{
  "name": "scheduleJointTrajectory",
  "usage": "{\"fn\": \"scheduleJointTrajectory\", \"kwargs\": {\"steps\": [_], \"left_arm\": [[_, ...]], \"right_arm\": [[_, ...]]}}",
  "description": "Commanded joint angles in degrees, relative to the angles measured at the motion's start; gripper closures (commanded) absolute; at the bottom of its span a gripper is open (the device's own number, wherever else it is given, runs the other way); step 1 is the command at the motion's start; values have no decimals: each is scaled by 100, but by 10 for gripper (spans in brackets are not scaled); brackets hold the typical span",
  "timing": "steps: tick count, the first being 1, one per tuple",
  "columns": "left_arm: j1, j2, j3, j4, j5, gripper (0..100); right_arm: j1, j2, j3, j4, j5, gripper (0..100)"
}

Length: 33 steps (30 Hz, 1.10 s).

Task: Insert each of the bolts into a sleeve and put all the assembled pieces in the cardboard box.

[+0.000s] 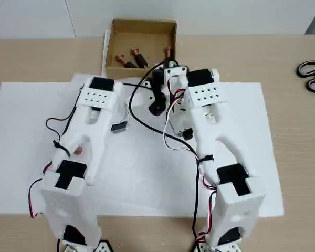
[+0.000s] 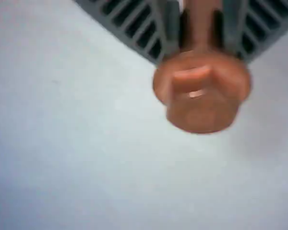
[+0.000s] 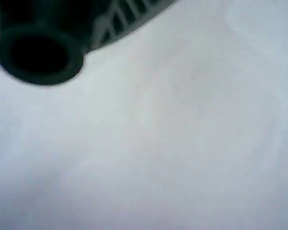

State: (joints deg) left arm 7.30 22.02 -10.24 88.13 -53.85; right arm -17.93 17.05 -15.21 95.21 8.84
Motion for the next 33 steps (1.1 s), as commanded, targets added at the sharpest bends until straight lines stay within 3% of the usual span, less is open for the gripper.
{"fn": "scheduleJointTrajectory", "kwargs": {"steps": [1, 7, 15, 23, 33], "left_arm": [[9, -114, -743, 501, 220, 994], [-18, -114, -1710, 1178, 914, 994], [-229, -114, -2668, 1222, 2101, 994], [-343, -114, -2598, 1222, 2400, 994], [255, -114, -1947, 1222, 2382, 994]], "right_arm": [[-22, -303, -26, 22, 62, 984], [-31, -312, -26, 22, 62, 984], [13, -365, -185, 66, 62, 984], [347, -1103, -211, 31, 62, 984], [338, -963, -185, 57, 62, 984]]}}
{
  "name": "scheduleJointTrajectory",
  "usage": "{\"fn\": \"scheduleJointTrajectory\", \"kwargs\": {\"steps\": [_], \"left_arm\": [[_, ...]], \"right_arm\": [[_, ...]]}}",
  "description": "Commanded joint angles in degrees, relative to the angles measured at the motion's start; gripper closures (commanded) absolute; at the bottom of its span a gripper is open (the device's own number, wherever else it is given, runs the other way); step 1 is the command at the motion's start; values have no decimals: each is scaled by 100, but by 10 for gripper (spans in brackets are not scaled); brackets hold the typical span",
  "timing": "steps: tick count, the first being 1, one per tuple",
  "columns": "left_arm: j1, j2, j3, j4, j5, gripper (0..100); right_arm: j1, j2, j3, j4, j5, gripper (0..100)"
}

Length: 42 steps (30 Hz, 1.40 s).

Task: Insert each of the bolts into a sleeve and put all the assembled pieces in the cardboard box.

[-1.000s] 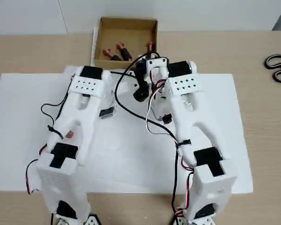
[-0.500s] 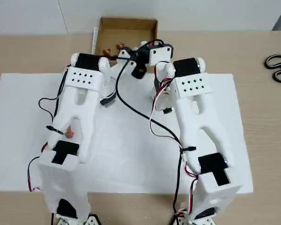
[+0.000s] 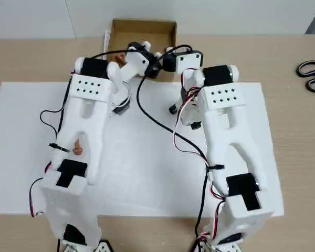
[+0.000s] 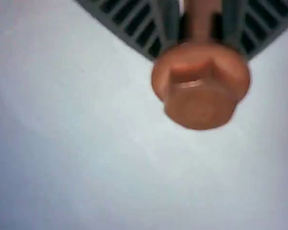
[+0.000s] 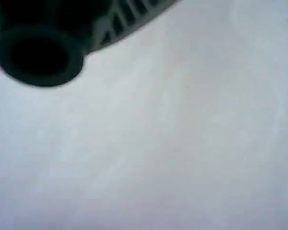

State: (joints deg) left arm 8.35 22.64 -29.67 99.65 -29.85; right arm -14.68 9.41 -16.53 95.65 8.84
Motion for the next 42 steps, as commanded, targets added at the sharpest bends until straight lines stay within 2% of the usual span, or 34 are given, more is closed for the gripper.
{"fn": "scheduleJointTrajectory", "kwargs": {"steps": [1, 8, 17, 22, 32, 35, 42], "left_arm": [[158, -176, -4, 70, -18, 994], [97, -176, -13, 70, -18, 994], [-141, -176, -189, 70, -9, 994], [-387, -176, -470, 70, 9, 994], [-360, -211, -532, 70, 211, 994], [-396, -607, -620, 70, 484, 994], [-369, -1538, -593, 70, 519, 994]], "right_arm": [[22, -215, -53, 13, 62, 984], [66, -224, -53, 22, 62, 984], [673, -224, -53, 22, 62, 985], [629, -224, -53, 13, 62, 985], [629, -233, -79, -13, 62, 985], [629, -242, -79, -13, 62, 985], [620, -470, -88, 13, 53, 985]]}}
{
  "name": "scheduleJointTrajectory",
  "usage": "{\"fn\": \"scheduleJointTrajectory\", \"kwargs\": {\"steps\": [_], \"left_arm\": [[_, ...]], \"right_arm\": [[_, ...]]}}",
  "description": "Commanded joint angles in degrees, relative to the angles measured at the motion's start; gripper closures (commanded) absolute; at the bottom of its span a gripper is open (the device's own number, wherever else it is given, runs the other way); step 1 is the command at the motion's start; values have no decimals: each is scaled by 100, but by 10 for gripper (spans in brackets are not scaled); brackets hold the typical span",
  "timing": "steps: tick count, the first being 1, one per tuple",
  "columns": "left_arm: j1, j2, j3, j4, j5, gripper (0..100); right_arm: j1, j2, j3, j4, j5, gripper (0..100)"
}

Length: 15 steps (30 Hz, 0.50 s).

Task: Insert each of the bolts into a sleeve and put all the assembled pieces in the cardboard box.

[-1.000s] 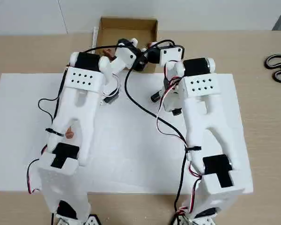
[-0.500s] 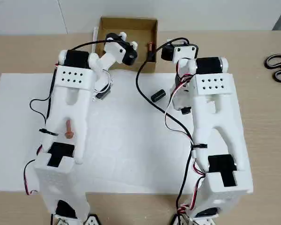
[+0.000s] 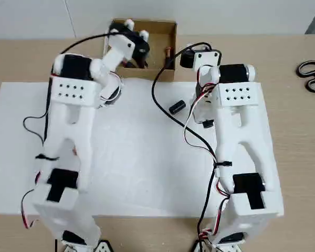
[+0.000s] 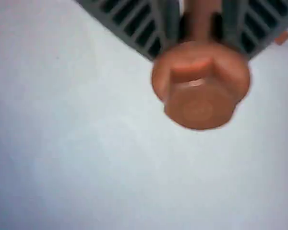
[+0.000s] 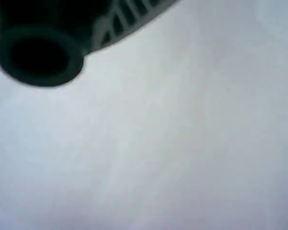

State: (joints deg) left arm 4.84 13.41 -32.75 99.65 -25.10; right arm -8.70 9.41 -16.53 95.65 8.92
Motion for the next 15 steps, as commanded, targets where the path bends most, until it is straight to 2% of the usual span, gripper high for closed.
{"fn": "scheduleJointTrajectory", "kwargs": {"steps": [1, 15], "left_arm": [[-26, -712, -286, 70, 97, 994], [-44, -1732, -286, 70, 1855, 994]], "right_arm": [[22, -655, -88, 22, 44, 985], [31, -3767, -44, 22, 44, 985]]}}
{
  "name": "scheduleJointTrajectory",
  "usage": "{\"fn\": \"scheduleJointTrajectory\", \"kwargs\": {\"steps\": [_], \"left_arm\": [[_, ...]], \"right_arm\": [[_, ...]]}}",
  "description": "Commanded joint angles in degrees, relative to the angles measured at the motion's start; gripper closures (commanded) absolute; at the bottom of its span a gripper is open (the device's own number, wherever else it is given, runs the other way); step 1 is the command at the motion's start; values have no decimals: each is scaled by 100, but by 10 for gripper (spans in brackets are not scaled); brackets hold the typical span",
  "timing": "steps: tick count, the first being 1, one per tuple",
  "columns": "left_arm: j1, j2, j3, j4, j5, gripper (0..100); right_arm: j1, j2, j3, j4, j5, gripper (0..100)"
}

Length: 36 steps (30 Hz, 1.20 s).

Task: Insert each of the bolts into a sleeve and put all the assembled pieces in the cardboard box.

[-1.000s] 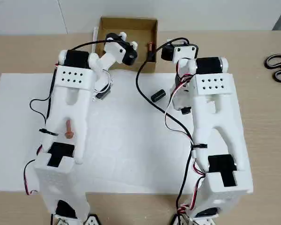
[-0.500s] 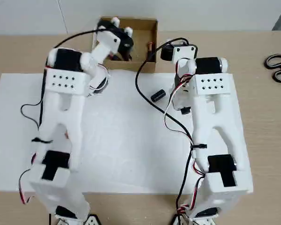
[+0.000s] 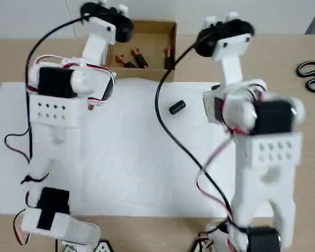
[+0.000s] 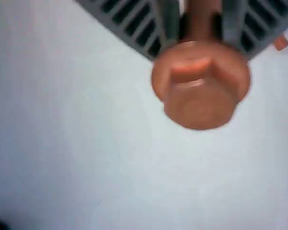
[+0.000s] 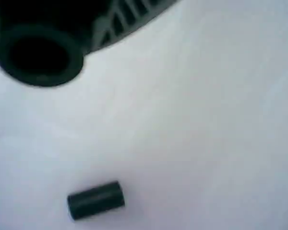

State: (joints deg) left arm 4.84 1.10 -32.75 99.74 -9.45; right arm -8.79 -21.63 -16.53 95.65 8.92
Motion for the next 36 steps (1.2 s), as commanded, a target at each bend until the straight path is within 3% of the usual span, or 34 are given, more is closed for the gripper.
{"fn": "scheduleJointTrajectory", "kwargs": {"steps": [1, 15, 17, 21, 27, 30, 36], "left_arm": [[-44, -589, -286, 62, 308, 994], [-18, -2110, 1226, 26, 316, 994], [-18, -2189, 1253, 9, 396, 994], [-44, -2233, 1253, -281, 1257, 994], [-18, -2224, 1253, -712, 2347, 994], [-18, -2198, 1262, -721, 2497, 994], [9, -2207, 1657, -747, 2505, 994]], "right_arm": [[40, -840, -44, 22, 44, 985], [48, -2967, 1934, -277, 26, 984], [48, -3108, 2338, -576, 0, 984], [22, -3451, 3112, -1481, -18, 984], [-971, -4391, 4501, -2703, -18, 984], [-1341, -4927, 5284, -3240, -9, 984], [-1411, -5956, 6593, -4110, -9, 984]]}}
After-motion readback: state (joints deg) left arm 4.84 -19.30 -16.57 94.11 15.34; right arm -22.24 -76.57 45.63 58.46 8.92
